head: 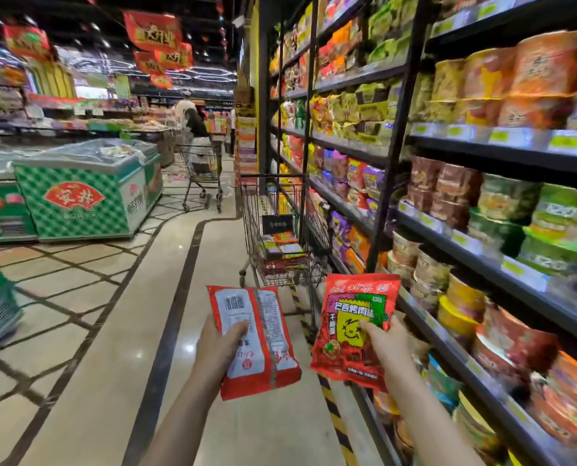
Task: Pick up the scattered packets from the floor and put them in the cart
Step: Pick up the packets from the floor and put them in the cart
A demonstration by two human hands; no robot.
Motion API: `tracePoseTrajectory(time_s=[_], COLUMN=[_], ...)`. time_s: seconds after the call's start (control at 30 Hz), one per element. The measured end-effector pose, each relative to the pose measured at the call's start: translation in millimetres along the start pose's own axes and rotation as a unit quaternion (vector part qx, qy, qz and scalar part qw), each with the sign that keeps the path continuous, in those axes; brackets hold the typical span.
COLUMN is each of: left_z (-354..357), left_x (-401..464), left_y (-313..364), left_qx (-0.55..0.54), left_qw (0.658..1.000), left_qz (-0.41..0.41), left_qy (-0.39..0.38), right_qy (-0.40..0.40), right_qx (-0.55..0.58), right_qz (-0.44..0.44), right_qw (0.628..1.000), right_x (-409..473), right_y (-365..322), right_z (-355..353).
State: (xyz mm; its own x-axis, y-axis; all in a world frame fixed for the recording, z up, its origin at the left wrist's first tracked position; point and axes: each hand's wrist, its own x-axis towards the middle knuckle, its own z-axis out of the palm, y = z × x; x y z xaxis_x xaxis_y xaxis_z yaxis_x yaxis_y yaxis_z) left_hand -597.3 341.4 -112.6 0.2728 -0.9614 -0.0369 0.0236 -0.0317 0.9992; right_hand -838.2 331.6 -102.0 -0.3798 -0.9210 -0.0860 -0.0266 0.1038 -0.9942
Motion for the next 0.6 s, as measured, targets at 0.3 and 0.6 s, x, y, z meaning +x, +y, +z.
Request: tracePoseTrajectory(time_s=[0.3, 0.6], left_z=[53, 132], left_x=[253, 478], left_y=[-6, -34], left_qx=[0.003, 0.034], left_qw=[0.998, 0.997], left_qz=[-0.032, -0.054], left_qy=[-0.047, -0.03], right_qy=[0.023, 0.029], right_qx=[0.001, -0.043], right_qz=[0.025, 0.015], right_qw=[0.999, 0.999], right_x=[213, 431], right_y=[-15, -24], right_z=[99, 174])
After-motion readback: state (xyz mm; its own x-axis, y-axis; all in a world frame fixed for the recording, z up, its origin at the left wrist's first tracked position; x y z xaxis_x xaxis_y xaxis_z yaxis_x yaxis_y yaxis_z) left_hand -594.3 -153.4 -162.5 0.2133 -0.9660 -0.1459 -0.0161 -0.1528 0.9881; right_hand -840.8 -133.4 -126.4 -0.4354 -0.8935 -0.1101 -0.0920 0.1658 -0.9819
